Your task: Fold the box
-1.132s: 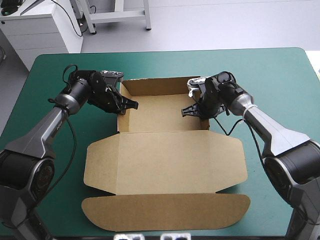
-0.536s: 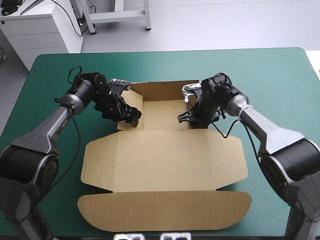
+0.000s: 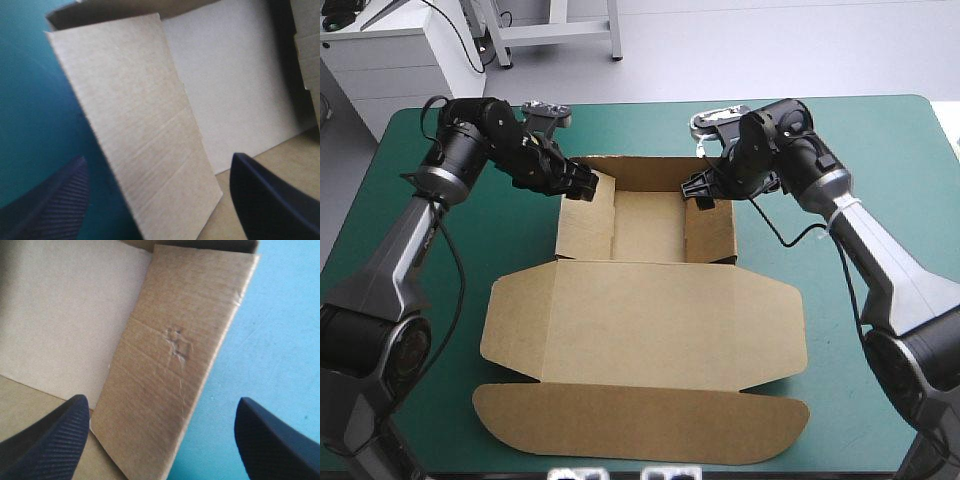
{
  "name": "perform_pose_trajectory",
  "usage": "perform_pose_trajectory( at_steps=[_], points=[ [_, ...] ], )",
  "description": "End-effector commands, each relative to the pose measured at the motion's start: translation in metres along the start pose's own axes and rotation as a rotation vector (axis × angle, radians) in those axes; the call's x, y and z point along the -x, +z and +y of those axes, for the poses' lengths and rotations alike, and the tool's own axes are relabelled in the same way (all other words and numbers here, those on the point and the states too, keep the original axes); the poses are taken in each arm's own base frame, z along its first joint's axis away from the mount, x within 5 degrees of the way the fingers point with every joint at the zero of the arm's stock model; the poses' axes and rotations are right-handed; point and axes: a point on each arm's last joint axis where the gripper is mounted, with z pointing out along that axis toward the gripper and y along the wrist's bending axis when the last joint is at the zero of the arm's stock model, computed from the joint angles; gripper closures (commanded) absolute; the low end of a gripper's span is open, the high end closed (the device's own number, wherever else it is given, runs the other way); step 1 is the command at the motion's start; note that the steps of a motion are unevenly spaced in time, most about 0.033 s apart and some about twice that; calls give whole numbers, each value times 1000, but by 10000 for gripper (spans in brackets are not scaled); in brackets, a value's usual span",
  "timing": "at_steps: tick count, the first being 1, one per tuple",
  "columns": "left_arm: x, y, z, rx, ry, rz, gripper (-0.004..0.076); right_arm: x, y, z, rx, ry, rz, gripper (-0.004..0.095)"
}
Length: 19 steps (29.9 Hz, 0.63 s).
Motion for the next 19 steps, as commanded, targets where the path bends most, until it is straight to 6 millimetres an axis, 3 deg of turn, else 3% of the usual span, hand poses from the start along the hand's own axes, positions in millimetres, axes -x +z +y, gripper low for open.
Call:
perform_pose_trajectory(
  at_steps=[1, 6, 11, 14, 19],
  points=[
    [-8, -72, -12, 99, 58, -112, 253, -2, -58, -5, -21, -18, -136, 167],
    [-25, -129, -19, 209, 106, -224, 374, -8, -78, -6, -18, -26, -170, 167],
    [-53, -185, -36, 238, 211, -349, 605, -9, -83, -6, -11, -30, -179, 169],
    [-77, -206, -43, 257, 261, -380, 734, -9, -79, -5, -8, -28, -168, 169],
    [-130, -218, -46, 301, 277, -363, 730, -6, -70, -4, 2, -26, -158, 169]
  ],
)
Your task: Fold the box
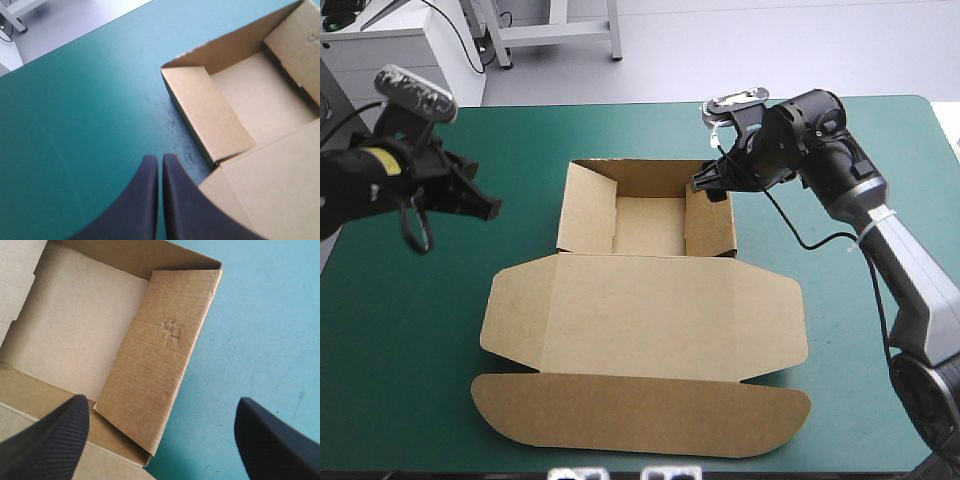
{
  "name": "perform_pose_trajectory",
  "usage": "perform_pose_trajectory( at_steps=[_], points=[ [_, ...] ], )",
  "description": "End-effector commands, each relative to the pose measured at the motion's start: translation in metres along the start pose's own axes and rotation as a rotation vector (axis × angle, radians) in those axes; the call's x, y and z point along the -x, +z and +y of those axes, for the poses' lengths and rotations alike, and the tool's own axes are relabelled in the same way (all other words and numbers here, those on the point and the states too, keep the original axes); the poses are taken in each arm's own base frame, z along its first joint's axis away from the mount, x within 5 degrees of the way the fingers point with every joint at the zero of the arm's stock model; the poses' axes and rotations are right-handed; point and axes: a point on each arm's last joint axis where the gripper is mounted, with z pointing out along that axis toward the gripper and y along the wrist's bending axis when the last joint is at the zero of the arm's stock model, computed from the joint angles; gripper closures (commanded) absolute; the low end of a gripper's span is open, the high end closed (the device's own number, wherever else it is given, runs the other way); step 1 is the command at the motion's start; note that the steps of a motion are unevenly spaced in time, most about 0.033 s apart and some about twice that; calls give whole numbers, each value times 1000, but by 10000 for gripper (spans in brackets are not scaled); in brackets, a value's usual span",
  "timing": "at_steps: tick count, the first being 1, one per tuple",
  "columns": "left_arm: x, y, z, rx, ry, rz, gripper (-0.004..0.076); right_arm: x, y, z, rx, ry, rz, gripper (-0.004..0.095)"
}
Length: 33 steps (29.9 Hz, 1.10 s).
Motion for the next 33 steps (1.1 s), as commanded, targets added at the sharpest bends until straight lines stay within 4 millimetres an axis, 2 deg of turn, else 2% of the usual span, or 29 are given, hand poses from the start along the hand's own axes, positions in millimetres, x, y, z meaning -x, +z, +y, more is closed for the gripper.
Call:
perform_pose_trajectory(
  at_steps=[1, 10, 16, 22, 27, 33],
  points=[
    [-37, -32, -10, 20, 23, 33, 730, 3, -17, 0, 11, -3, -54, 170],
    [-148, -31, -40, -4, -58, 178, 730, 6, 4, 2, 15, 2, -24, 170],
    [-199, -24, -55, -5, -159, 228, 730, 6, 21, 2, 11, 7, 16, 170],
    [-227, -25, -63, 5, -229, 216, 732, 7, 41, 3, 4, 9, 51, 170],
    [-242, -20, -66, 9, -228, 237, 732, 6, 73, 3, -13, 28, 113, 170],
    [-251, -12, -66, 28, -251, 282, 732, 6, 108, -9, 23, 101, 158, 171]
  ],
)
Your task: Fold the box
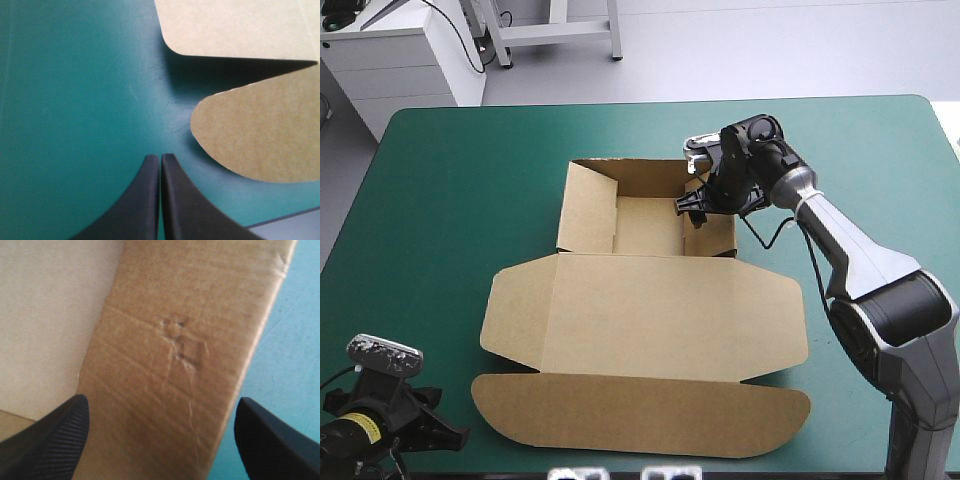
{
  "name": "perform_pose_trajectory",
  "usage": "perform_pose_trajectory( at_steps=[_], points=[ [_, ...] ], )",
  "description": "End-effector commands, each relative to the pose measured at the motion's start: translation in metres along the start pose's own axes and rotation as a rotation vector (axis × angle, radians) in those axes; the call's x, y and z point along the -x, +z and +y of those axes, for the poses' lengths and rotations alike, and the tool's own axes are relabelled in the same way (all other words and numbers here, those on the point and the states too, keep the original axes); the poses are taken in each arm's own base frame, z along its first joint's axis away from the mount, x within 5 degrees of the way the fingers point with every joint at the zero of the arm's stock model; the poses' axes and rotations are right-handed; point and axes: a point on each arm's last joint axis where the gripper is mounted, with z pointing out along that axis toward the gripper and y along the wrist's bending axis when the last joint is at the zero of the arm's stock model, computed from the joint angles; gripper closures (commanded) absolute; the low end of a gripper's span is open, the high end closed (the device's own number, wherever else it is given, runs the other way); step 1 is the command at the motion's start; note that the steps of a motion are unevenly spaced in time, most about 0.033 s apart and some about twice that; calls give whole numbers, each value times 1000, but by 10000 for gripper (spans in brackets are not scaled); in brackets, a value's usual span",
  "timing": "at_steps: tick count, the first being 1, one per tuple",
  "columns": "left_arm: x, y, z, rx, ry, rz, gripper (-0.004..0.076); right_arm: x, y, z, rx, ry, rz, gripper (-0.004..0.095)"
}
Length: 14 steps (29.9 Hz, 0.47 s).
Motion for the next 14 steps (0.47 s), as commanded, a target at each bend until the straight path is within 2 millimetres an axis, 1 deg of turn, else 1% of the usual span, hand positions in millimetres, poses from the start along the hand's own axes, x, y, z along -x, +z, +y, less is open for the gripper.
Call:
perform_pose_trajectory(
  at_steps=[1, 3, 6, 7, 9, 10, 12, 14],
  points=[
    [1, -3, 1, 9, -18, 19, 732, 8, -21, -10, 46, 48, -92, 185],
    [1, -3, 1, 5, -20, 12, 732, 9, -17, -15, 44, 53, -88, 255],
    [2, -3, -1, -13, -26, 9, 732, 9, -16, -17, 33, 36, -87, 469],
    [2, -3, -2, -28, -30, 9, 732, 9, -16, -18, 26, 32, -88, 573],
    [2, -3, -5, -56, -40, 8, 732, 9, -16, -18, 23, 24, -84, 707],
    [2, -3, -7, -83, -49, 7, 732, 9, -16, -18, 23, 9, -84, 800],
    [2, -3, -11, -126, -55, 5, 732, 9, -16, -18, 23, 9, -84, 916],
    [3, -4, -13, -149, -63, 4, 732, 8, -16, -18, 20, 4, -82, 927]
  ],
)
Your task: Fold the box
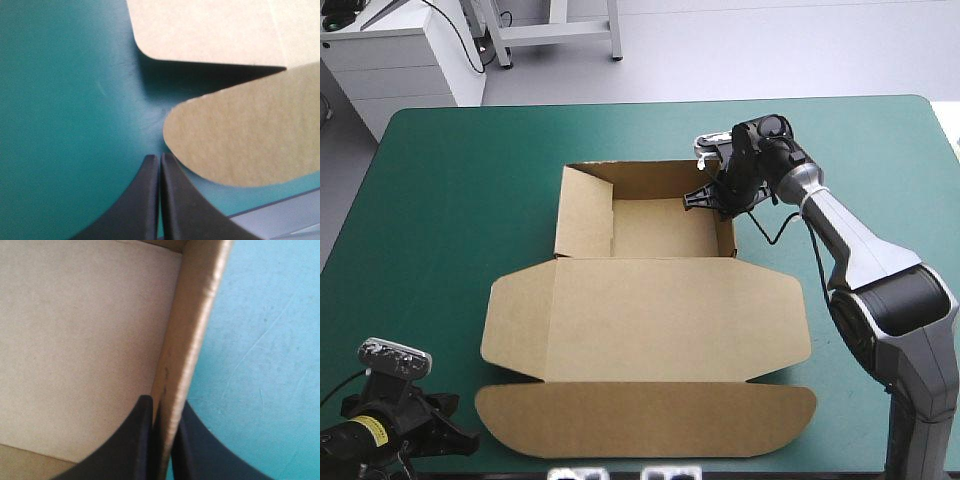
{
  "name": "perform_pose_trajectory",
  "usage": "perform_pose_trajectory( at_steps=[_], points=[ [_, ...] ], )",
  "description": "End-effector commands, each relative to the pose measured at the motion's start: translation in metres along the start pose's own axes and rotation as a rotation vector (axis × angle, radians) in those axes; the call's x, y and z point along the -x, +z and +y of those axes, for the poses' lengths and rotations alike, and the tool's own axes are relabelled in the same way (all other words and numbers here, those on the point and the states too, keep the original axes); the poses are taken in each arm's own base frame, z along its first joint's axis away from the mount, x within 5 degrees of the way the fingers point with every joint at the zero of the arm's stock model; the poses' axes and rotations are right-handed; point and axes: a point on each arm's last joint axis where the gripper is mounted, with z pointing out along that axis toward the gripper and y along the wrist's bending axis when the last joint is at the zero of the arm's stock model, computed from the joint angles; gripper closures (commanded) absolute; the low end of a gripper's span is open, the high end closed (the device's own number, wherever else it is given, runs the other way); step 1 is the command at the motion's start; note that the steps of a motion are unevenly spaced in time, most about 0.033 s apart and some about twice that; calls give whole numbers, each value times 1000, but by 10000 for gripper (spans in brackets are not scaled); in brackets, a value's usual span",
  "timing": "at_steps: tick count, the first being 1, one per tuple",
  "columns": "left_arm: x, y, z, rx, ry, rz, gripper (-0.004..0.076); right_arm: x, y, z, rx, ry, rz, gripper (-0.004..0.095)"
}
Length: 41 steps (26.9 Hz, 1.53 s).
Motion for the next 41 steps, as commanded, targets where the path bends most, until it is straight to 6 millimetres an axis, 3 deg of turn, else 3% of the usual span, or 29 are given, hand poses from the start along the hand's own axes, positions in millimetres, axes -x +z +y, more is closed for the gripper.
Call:
perform_pose_trajectory(
  at_steps=[1, 7, 13, 16, 22, 31, 35, 41],
  points=[
    [3, -5, -6, -66, -18, -1, 732, 3, -31, 0, 10, -31, -86, 928],
    [3, -5, -6, -68, -18, -1, 732, 7, -36, -10, -95, -85, -116, 928],
    [3, -5, -6, -67, -18, -1, 732, 20, -62, -48, -168, -47, -196, 928],
    [3, -5, -6, -67, -18, -1, 732, 24, -74, -81, -201, 15, -229, 928],
    [3, -5, -6, -67, -18, -1, 732, 13, -89, -166, -290, 176, -240, 928],
    [3, -5, -6, -67, -18, -1, 732, -33, -116, -290, -429, 408, -270, 928],
    [3, -5, -6, -67, -18, -2, 732, -55, -122, -325, -418, 475, -270, 928],
    [3, -5, -6, -67, -18, -2, 732, -66, -114, -343, -385, 511, -252, 894]
  ],
)
